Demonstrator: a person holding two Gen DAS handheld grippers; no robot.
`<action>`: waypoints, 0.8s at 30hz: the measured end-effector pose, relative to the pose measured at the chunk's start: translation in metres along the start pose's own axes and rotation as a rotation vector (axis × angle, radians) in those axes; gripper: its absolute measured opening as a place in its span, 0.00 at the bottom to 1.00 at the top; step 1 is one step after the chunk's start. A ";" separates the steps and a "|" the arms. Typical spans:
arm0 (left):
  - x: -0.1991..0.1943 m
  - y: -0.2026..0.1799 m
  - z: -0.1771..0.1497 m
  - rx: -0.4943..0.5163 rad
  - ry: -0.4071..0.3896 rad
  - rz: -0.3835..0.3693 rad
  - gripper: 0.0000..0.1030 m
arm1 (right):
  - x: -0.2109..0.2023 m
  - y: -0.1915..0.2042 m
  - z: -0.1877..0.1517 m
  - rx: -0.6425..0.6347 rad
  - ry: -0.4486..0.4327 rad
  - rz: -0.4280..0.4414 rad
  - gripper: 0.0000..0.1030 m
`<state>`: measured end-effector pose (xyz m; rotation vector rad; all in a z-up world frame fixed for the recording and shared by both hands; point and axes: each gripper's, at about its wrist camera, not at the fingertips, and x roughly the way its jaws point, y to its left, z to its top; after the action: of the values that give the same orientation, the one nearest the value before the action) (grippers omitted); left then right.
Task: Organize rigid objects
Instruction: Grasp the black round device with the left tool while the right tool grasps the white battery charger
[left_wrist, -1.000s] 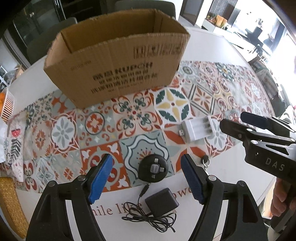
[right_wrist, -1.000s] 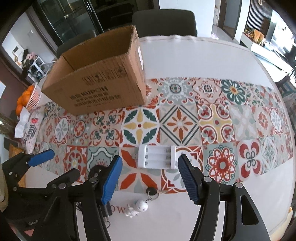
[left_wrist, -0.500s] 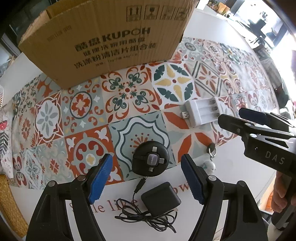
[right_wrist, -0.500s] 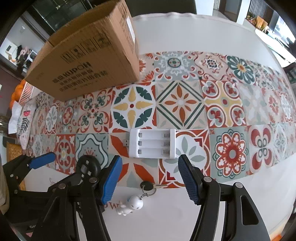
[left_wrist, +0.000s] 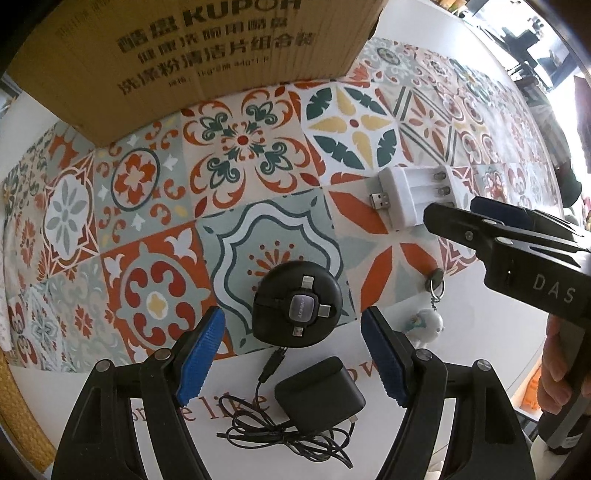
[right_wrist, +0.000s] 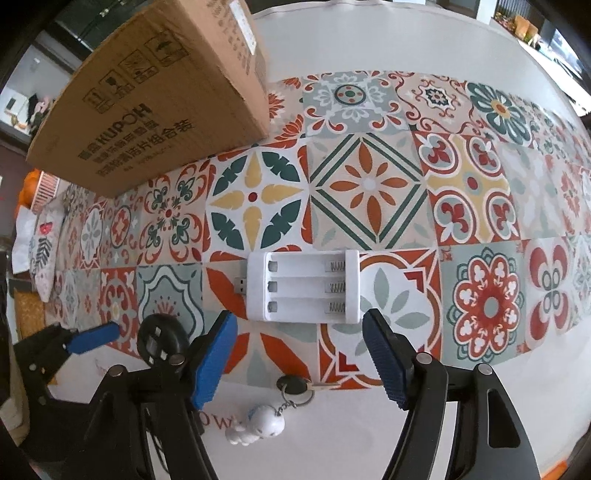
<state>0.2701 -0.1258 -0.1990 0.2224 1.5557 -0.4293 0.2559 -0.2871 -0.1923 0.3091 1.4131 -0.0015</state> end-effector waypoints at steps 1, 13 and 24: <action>0.002 0.001 -0.002 -0.003 0.004 -0.001 0.73 | 0.002 -0.001 0.001 0.004 0.006 0.003 0.69; 0.034 0.002 -0.004 -0.040 0.045 0.009 0.73 | 0.019 0.004 0.013 0.024 0.021 -0.023 0.72; 0.049 0.013 -0.007 -0.058 0.052 -0.003 0.74 | 0.045 0.019 0.019 0.001 0.056 -0.044 0.80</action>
<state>0.2671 -0.1171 -0.2493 0.1880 1.6177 -0.3824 0.2849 -0.2650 -0.2294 0.2804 1.4756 -0.0299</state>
